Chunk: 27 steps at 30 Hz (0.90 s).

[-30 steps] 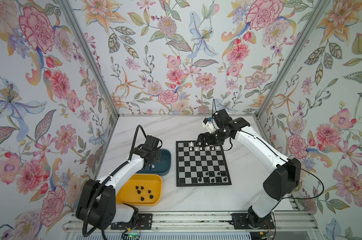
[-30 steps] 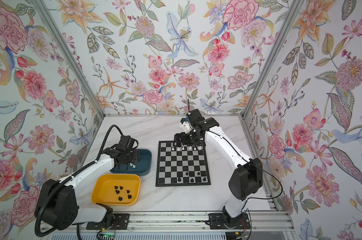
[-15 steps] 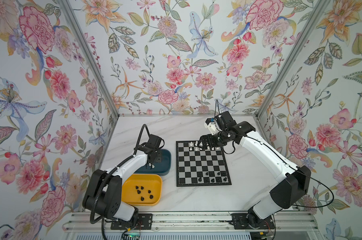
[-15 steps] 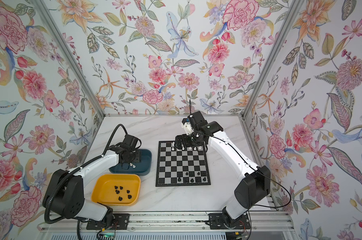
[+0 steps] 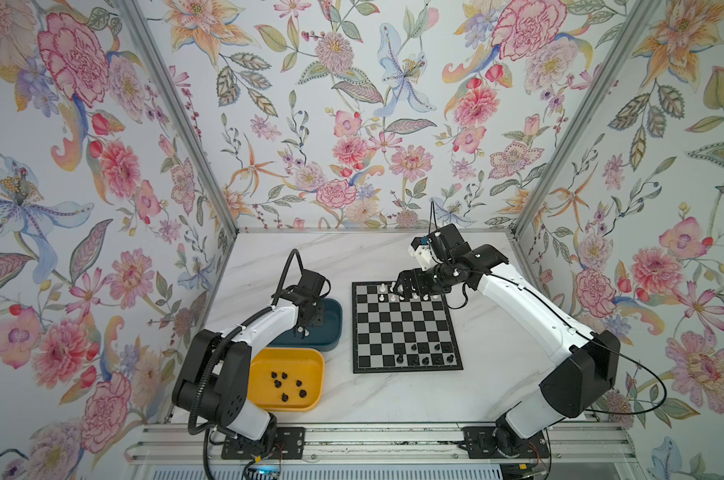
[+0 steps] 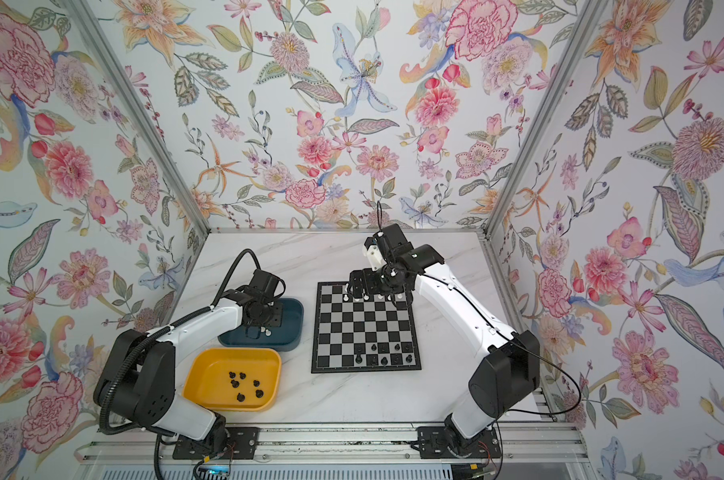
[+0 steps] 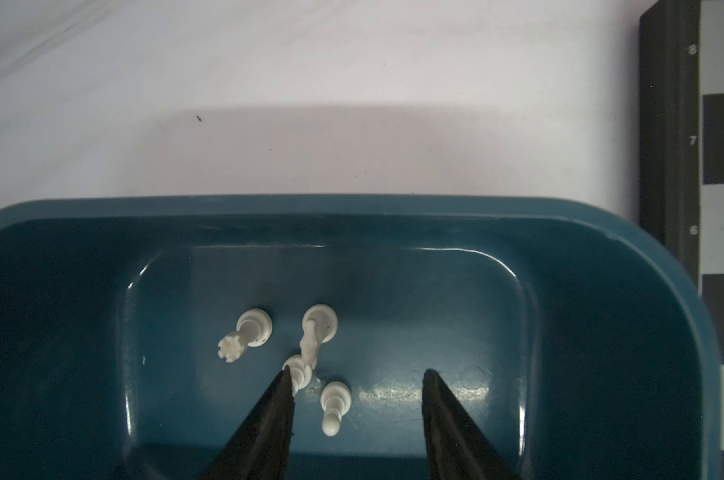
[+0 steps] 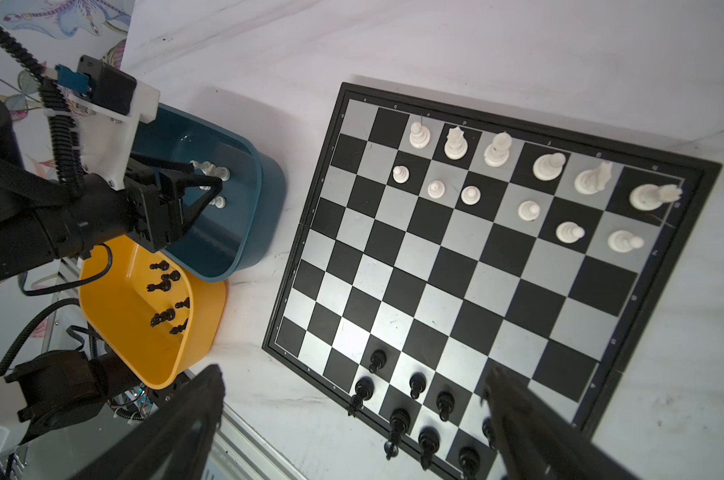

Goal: Set up the chess pieces on the board
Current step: 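Descend the open left gripper onto a white pawn while the right hovers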

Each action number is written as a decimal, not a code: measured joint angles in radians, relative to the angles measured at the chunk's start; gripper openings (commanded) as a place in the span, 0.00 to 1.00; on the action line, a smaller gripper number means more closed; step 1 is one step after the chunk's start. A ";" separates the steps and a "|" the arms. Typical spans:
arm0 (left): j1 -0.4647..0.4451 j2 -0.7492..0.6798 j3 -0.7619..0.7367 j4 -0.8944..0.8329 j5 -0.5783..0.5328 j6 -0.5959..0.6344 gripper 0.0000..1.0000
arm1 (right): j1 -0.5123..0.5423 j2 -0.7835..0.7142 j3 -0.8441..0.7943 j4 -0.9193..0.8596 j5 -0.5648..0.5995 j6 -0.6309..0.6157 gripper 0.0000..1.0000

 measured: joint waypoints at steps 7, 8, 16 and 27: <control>0.028 0.019 0.007 0.008 0.003 0.014 0.46 | 0.006 0.000 -0.004 0.000 0.008 0.015 0.99; 0.033 0.034 0.013 0.007 0.003 0.018 0.45 | 0.006 0.000 -0.004 0.000 0.012 0.016 0.99; 0.039 0.080 0.024 0.007 0.008 0.022 0.44 | 0.011 0.000 -0.004 0.000 0.026 0.023 0.99; 0.050 0.119 0.032 0.018 0.029 0.034 0.35 | 0.011 0.000 -0.004 0.000 0.034 0.023 0.99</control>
